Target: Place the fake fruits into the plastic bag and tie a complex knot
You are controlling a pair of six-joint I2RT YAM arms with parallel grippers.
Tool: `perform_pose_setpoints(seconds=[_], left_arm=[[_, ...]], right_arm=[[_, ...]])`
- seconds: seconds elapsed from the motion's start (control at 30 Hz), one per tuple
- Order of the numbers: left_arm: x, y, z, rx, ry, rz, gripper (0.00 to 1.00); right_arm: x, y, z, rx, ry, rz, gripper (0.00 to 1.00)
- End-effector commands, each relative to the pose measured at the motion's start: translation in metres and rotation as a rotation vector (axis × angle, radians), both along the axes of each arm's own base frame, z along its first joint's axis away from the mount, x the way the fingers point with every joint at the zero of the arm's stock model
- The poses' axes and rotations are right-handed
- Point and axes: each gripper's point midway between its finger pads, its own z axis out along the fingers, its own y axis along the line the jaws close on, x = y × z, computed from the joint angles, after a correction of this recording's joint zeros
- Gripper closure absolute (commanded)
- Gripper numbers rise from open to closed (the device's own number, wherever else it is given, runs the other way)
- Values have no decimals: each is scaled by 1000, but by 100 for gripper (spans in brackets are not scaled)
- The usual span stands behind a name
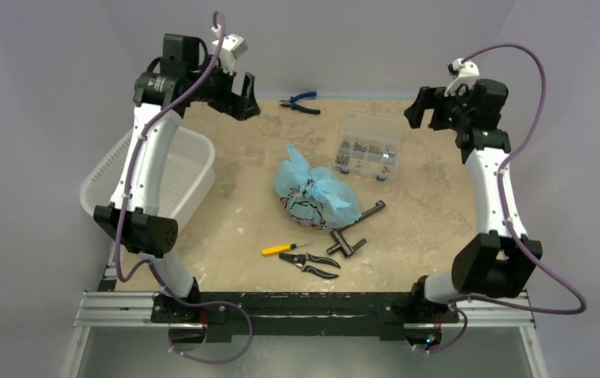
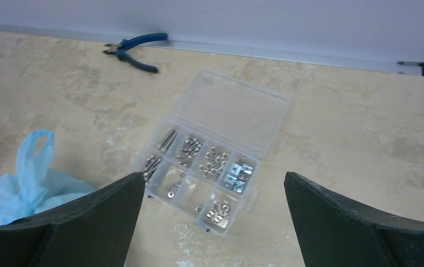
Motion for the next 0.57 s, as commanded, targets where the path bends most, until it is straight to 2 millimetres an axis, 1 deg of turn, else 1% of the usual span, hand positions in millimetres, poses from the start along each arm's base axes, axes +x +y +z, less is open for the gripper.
perform_pose_setpoints(seconds=[0.0, 0.03, 0.1, 0.13, 0.2, 0.23, 0.3, 0.37, 0.43, 0.53], left_arm=[[22, 55, -12, 43, 109, 200, 0], [28, 65, -18, 53, 123, 234, 0], [36, 84, -34, 56, 170, 303, 0], [38, 93, -47, 32, 223, 345, 0], [38, 102, -66, -19, 294, 389, 0], [37, 104, -75, -16, 310, 402, 0], [37, 121, -88, 13, 323, 453, 0], [36, 127, -97, 25, 347, 470, 0], [35, 129, -100, 9, 369, 468, 0], [37, 129, -93, -4, 350, 463, 0]], right_arm=[[19, -38, -21, 94, 112, -76, 1], [20, -46, -30, 105, 142, -93, 1], [20, -56, -50, 118, 185, -113, 1], [19, -59, -58, 122, 194, -120, 1], [15, -60, -74, 128, 211, -129, 1], [12, -59, -80, 129, 220, -127, 1], [8, -58, -90, 133, 239, -128, 1], [5, -56, -94, 136, 246, -118, 1], [5, -54, -93, 136, 245, -107, 1], [9, -56, -89, 131, 246, -100, 1]])
